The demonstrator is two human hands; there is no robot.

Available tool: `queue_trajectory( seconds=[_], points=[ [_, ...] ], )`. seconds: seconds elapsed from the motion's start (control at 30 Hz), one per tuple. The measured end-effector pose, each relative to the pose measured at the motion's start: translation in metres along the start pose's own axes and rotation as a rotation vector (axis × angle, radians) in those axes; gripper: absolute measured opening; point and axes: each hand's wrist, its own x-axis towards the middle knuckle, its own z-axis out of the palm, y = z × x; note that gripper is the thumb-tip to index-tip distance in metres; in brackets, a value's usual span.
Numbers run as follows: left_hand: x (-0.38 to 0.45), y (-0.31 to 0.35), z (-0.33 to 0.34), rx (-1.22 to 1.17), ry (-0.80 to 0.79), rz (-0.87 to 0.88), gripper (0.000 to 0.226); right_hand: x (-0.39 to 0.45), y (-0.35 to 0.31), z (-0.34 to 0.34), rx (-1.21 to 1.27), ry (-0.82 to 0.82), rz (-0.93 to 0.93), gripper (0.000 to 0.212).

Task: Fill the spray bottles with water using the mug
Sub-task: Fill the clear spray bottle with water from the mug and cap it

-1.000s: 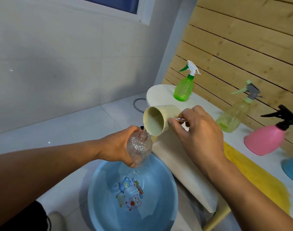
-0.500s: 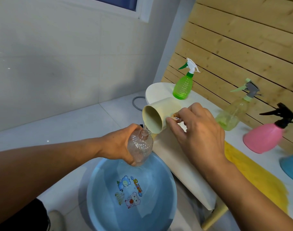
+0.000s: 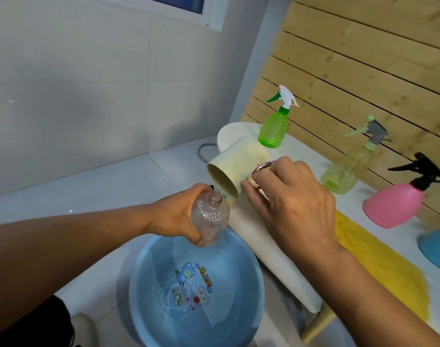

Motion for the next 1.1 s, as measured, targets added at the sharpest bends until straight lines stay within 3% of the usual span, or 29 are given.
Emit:
queue_trajectory(
  seconds=[0.1,0.3,0.4,0.6,0.7,0.8,0.9,1.1],
  points=[
    [0.000,0.000,0.000,-0.028,-0.008,0.003,0.107,-0.002,-0.001,0.001,0.014,-0.032,0.007,0.027],
    [-0.004,-0.003,-0.004,-0.036,-0.026,-0.001,0.098,-0.008,0.001,0.018,0.018,-0.226,0.271,0.033],
    [-0.007,-0.009,-0.006,-0.017,-0.029,-0.004,0.097,-0.015,0.001,0.035,0.034,-0.397,0.364,0.037],
    [-0.017,-0.025,-0.012,0.001,-0.027,-0.032,0.100,-0.027,-0.001,0.087,0.351,-0.649,0.622,0.041],
    [-0.018,-0.027,-0.015,-0.010,-0.008,-0.045,0.104,-0.045,-0.003,0.127,0.366,-0.872,0.692,0.041],
    [-0.019,-0.026,-0.016,-0.032,0.028,-0.040,0.098,-0.079,-0.011,0.168,0.379,-1.085,0.697,0.036],
    [-0.018,-0.026,-0.014,-0.043,0.048,-0.045,0.095,-0.116,-0.021,0.196,0.334,-1.276,0.583,0.036],
    [-0.017,-0.033,-0.013,-0.023,0.062,-0.040,0.098,-0.174,-0.033,0.223,0.198,-1.327,0.368,0.030]
  ],
)
